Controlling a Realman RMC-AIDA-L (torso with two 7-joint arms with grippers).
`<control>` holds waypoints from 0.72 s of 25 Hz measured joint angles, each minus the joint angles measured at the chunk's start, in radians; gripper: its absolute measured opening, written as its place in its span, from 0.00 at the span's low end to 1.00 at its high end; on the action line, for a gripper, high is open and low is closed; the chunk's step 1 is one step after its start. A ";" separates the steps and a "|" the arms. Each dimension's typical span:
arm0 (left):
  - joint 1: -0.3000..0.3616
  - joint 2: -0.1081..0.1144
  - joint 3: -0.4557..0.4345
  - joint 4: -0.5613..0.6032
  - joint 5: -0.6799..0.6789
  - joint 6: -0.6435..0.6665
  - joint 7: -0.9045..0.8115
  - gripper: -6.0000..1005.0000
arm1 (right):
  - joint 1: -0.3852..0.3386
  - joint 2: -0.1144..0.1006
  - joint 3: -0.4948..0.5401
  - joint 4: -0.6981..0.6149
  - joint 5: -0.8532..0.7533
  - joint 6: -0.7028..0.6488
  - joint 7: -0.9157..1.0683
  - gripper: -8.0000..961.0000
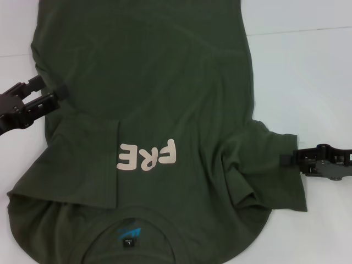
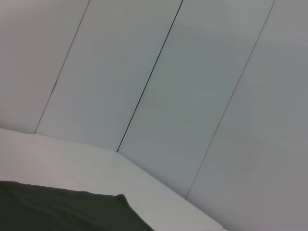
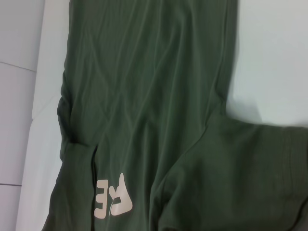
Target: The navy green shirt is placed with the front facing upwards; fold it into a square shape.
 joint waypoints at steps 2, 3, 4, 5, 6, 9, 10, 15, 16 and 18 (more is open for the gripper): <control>0.000 0.000 0.000 0.000 0.000 0.000 0.000 0.90 | -0.001 0.000 -0.001 0.000 0.000 0.000 0.000 0.56; 0.000 0.000 0.000 0.000 0.000 0.000 0.000 0.90 | -0.002 0.000 0.000 0.000 0.000 0.000 0.000 0.53; 0.000 0.000 0.000 0.000 0.000 0.000 0.000 0.90 | -0.006 0.001 0.000 0.001 0.000 0.000 -0.001 0.49; 0.000 0.000 0.000 0.000 0.000 0.000 0.000 0.90 | -0.006 0.001 0.000 0.001 0.000 0.000 -0.001 0.44; 0.000 0.000 0.000 0.000 0.000 0.000 0.000 0.90 | -0.007 0.001 0.000 0.001 0.000 0.000 -0.002 0.39; 0.000 0.000 0.000 0.000 0.000 0.000 0.000 0.90 | -0.010 0.001 0.003 0.001 0.001 0.000 -0.006 0.23; 0.000 0.000 0.000 0.000 0.000 0.000 0.000 0.90 | -0.010 0.001 0.005 0.001 0.000 0.000 -0.007 0.19; -0.001 0.000 0.000 0.000 0.000 0.000 0.000 0.90 | -0.011 0.001 0.010 0.001 0.003 -0.001 -0.011 0.02; -0.001 0.000 0.000 0.000 0.000 0.000 0.000 0.90 | -0.010 0.001 0.010 0.000 0.004 -0.002 -0.012 0.02; -0.001 0.000 0.000 0.000 0.000 0.000 0.000 0.90 | -0.006 0.001 0.010 -0.002 0.005 -0.006 -0.013 0.02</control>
